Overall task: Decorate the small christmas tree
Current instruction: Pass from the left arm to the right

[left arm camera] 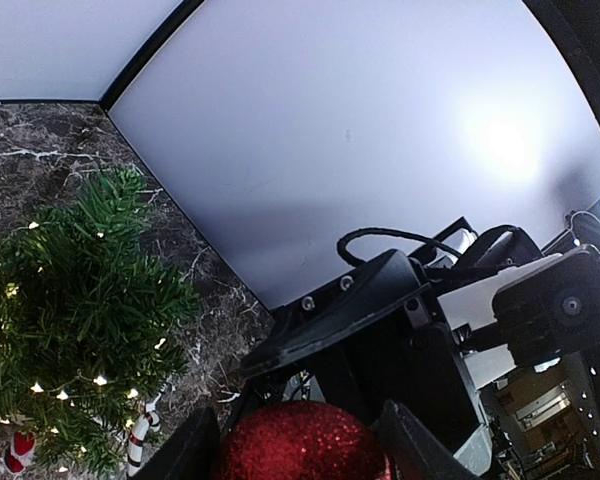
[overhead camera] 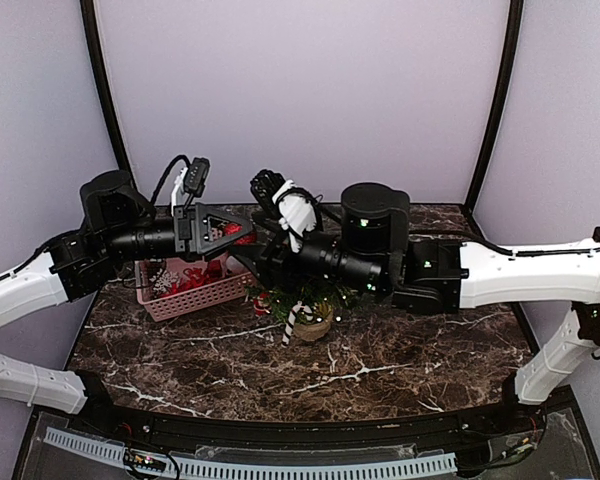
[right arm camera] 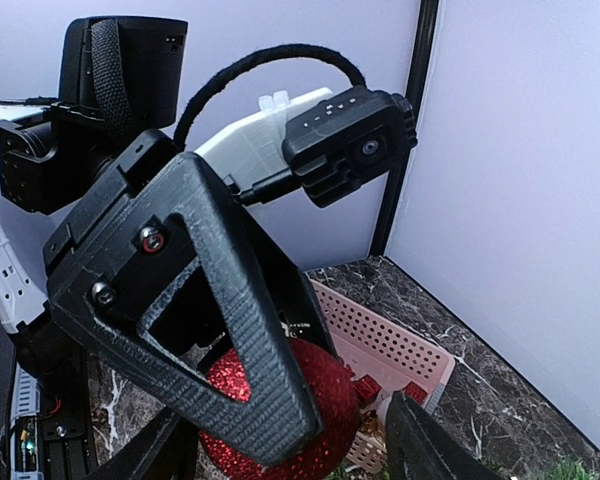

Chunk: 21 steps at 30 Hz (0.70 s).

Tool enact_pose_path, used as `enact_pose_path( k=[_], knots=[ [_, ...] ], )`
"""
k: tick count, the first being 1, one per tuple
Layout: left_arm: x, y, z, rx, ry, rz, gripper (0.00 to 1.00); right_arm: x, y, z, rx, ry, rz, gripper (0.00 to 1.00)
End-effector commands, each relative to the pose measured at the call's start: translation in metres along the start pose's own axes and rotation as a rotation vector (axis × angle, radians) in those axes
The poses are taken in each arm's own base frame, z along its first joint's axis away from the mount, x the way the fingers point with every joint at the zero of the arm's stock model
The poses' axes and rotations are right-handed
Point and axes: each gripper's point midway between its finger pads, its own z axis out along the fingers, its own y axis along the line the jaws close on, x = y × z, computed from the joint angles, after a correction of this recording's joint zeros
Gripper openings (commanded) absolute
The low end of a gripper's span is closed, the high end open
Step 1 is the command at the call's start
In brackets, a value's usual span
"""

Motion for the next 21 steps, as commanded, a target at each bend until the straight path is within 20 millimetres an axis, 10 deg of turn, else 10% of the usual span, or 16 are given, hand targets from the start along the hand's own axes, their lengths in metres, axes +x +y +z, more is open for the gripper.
enact_pose_path(
  k=[1, 21],
  knots=[
    [-0.003, -0.019, 0.002, 0.067, 0.011, 0.032, 0.56, -0.027, -0.006, 0.000, 0.050, -0.078, -0.016, 0.65],
    [0.000, -0.017, 0.009, 0.087, 0.022, 0.018, 0.57, -0.020, -0.004, 0.002, 0.054, -0.071, -0.019, 0.59]
  ],
)
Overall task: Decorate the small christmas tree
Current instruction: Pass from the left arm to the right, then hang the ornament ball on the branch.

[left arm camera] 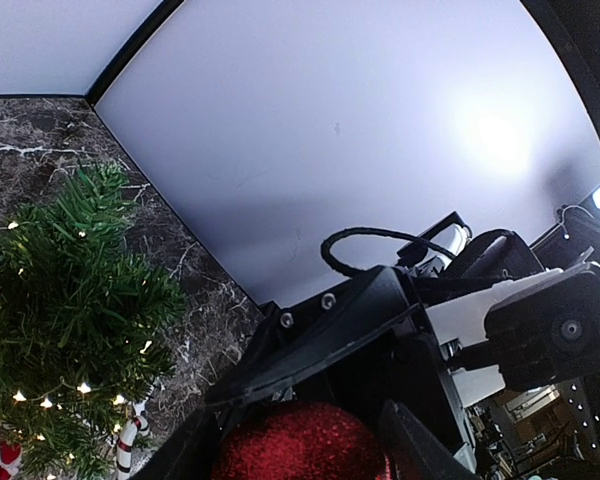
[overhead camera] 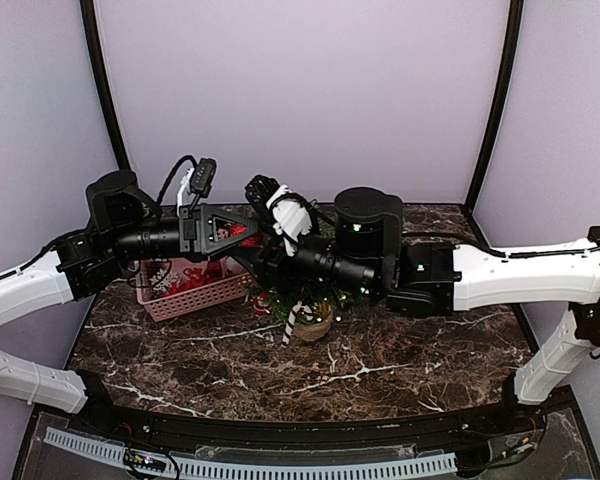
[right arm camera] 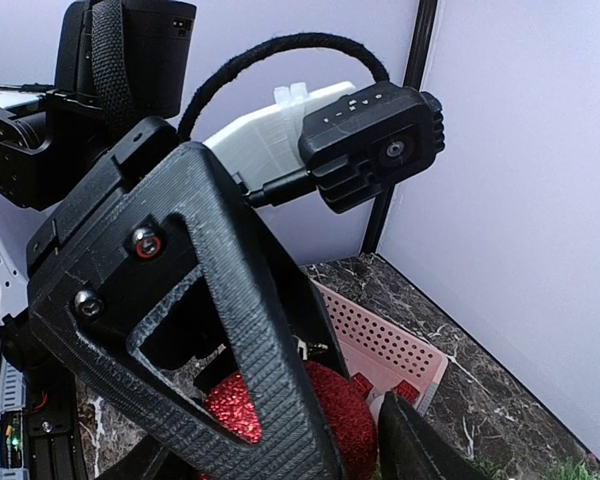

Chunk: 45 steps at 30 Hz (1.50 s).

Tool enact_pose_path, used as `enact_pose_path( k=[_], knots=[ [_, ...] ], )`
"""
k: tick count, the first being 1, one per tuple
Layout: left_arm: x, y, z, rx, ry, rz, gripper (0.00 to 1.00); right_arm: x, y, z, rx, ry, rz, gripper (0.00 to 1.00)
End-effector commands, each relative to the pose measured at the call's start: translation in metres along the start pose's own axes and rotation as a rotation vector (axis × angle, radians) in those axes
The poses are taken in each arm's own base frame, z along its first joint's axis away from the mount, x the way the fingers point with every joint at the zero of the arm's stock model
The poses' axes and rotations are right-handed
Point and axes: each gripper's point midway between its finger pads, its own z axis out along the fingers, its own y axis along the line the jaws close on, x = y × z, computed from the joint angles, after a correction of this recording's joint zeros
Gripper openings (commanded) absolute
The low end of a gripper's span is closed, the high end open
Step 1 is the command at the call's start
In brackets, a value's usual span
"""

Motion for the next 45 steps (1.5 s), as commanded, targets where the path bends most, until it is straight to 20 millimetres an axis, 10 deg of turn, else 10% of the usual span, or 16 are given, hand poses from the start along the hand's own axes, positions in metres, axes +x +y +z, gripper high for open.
enact_pose_path(
  k=[1, 27, 45],
  knots=[
    [-0.005, -0.016, -0.001, 0.051, -0.011, 0.031, 0.57, -0.028, -0.006, -0.005, 0.038, -0.086, 0.014, 0.58],
    [-0.015, 0.003, -0.035, -0.138, -0.170, 0.175, 0.88, -0.034, -0.039, -0.056, 0.141, -0.085, 0.188, 0.47],
    [-0.013, 0.004, 0.007, -0.005, -0.096, 0.375, 0.84, -0.034, -0.083, -0.091, -0.051, -0.200, 0.479, 0.46]
  ],
)
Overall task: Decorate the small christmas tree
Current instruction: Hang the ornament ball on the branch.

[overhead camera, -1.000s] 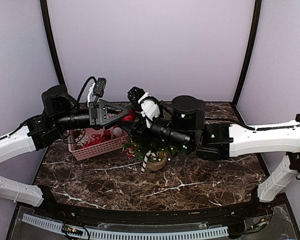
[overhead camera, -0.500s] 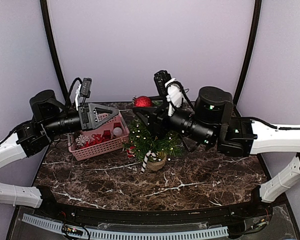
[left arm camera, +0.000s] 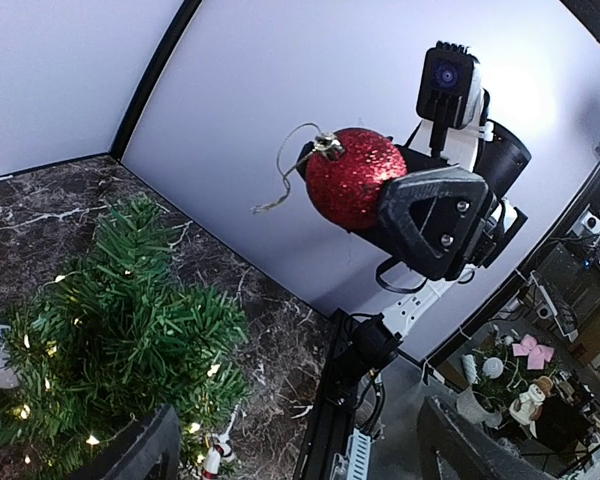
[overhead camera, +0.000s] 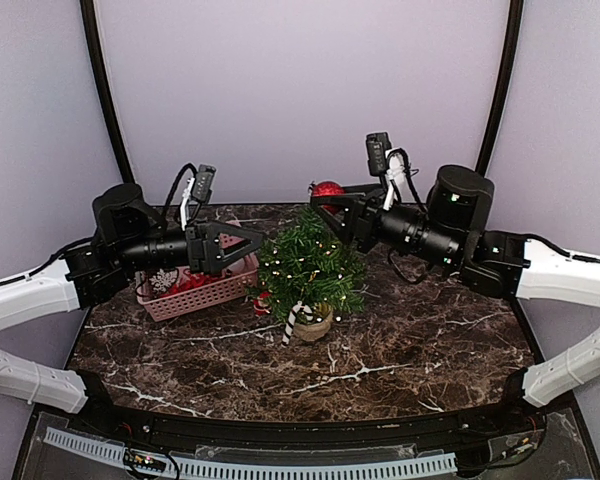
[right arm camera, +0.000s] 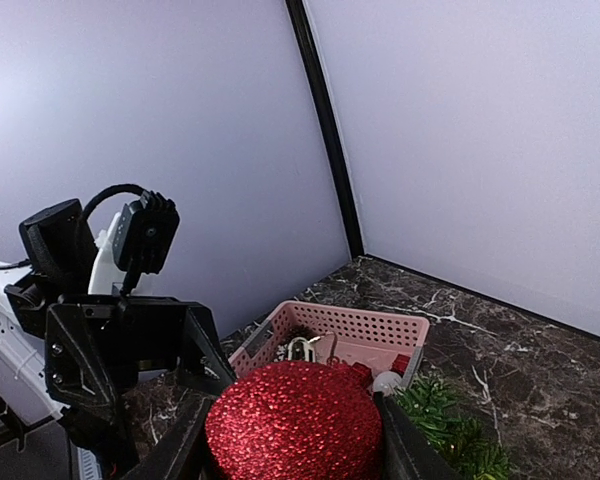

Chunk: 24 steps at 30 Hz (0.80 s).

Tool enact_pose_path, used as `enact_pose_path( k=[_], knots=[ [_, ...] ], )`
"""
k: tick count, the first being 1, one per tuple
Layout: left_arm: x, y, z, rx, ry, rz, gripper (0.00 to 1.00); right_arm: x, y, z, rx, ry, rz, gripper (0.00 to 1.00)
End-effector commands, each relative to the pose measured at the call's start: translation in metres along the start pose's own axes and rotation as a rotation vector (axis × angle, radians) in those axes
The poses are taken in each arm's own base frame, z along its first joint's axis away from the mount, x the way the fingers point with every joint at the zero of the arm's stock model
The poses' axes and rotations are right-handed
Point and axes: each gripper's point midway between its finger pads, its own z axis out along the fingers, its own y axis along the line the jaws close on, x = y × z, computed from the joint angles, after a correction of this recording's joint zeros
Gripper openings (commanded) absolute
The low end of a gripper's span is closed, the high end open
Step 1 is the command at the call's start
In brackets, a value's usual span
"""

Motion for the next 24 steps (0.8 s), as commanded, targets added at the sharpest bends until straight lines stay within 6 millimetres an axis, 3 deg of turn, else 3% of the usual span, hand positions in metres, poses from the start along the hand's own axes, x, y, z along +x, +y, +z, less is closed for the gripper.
enact_pose_path(
  k=[1, 7, 17, 24],
  knots=[
    [-0.022, -0.009, 0.011, 0.035, -0.055, 0.111, 0.84, -0.022, 0.018, -0.010, -0.157, -0.071, 0.098, 0.45],
    [-0.033, -0.012, 0.032, 0.071, -0.073, 0.175, 0.78, -0.031, 0.032, -0.017, -0.279, -0.094, 0.152, 0.45],
    [-0.040, -0.036, 0.050, 0.172, -0.073, 0.243, 0.52, -0.035, 0.047, -0.024, -0.375, -0.099, 0.189, 0.45],
    [-0.039, -0.053, 0.058, 0.229, -0.077, 0.277, 0.47, -0.037, 0.051, -0.024, -0.405, -0.104, 0.193, 0.45]
  ],
)
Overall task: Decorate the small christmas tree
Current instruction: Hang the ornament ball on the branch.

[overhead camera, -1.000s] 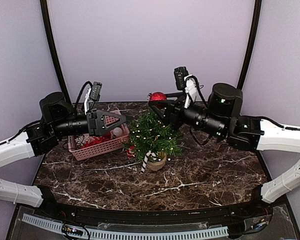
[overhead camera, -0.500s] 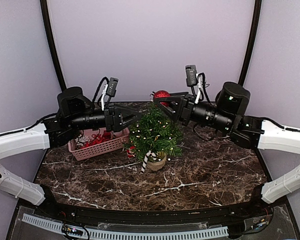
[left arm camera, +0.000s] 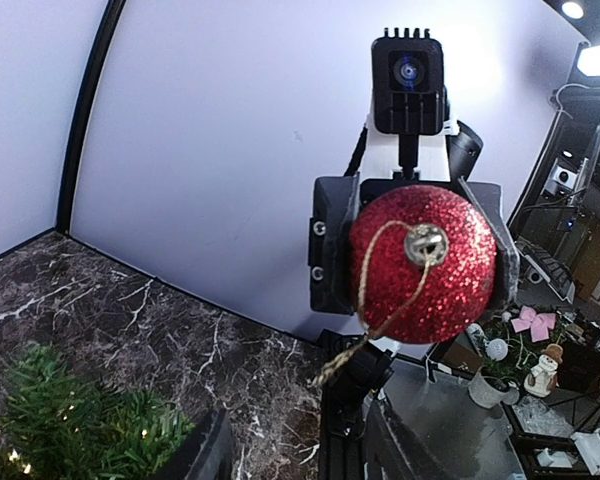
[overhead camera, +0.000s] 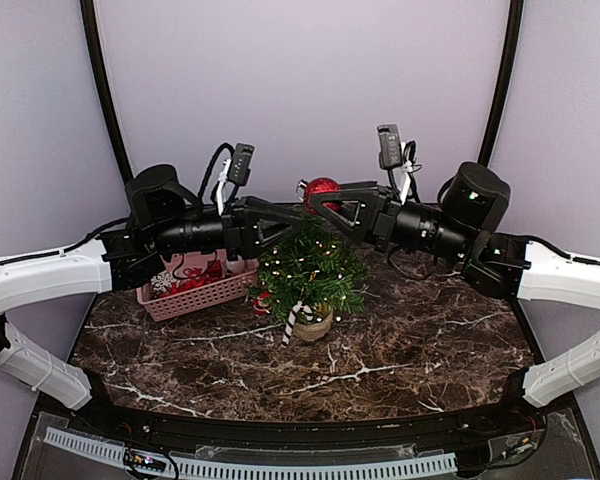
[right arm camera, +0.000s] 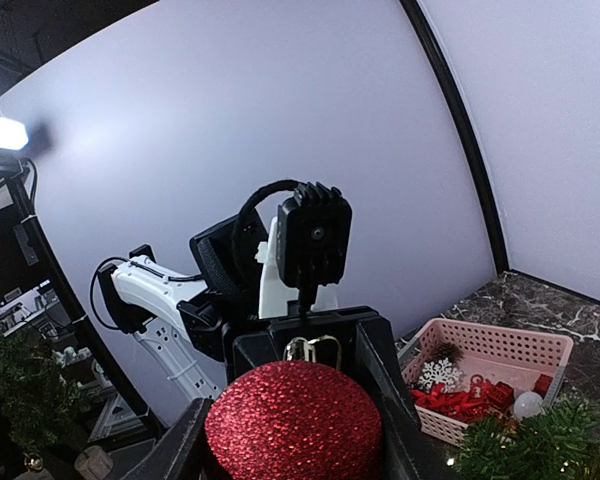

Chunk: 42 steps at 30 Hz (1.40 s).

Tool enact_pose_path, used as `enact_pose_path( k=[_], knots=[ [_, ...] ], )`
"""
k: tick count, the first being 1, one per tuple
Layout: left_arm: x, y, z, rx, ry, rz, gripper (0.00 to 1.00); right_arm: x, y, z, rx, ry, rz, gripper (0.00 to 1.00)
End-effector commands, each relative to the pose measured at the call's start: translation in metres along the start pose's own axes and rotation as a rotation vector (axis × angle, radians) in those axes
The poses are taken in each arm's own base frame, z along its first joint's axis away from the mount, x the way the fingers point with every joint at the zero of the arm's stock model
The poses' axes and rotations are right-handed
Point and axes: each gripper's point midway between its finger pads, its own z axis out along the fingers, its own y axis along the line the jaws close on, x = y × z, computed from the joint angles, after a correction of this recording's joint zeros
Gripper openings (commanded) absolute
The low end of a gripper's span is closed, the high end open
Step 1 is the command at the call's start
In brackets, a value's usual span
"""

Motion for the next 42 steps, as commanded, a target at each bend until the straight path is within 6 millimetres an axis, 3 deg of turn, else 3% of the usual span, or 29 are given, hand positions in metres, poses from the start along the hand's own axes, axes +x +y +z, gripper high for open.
enact_pose_path(
  k=[1, 17, 21, 25, 28, 34, 42],
  knots=[
    [-0.024, -0.025, 0.004, 0.088, -0.063, 0.083, 0.46, -0.013, 0.010, -0.003, -0.053, -0.047, -0.006, 0.45],
    [-0.037, -0.036, 0.012, 0.135, -0.112, 0.105, 0.27, -0.013, 0.010, -0.004, -0.051, -0.049, -0.002, 0.45],
    [-0.038, -0.036, 0.012, 0.132, -0.114, 0.104, 0.19, -0.013, 0.009, -0.004, -0.047, -0.050, -0.002, 0.45],
    [-0.037, -0.035, 0.011, 0.126, -0.114, 0.100, 0.01, -0.011, 0.006, -0.005, -0.035, -0.047, 0.000, 0.44],
    [-0.036, -0.033, 0.008, 0.106, -0.122, 0.096, 0.00, -0.009, 0.003, -0.008, -0.018, -0.046, 0.001, 0.44],
    [-0.024, -0.019, 0.007, 0.035, -0.086, 0.060, 0.00, -0.003, -0.006, -0.017, 0.041, -0.041, 0.008, 0.44],
    [0.016, 0.017, 0.008, -0.129, 0.064, -0.064, 0.00, 0.020, -0.028, -0.029, 0.137, -0.007, 0.039, 0.44]
  ],
)
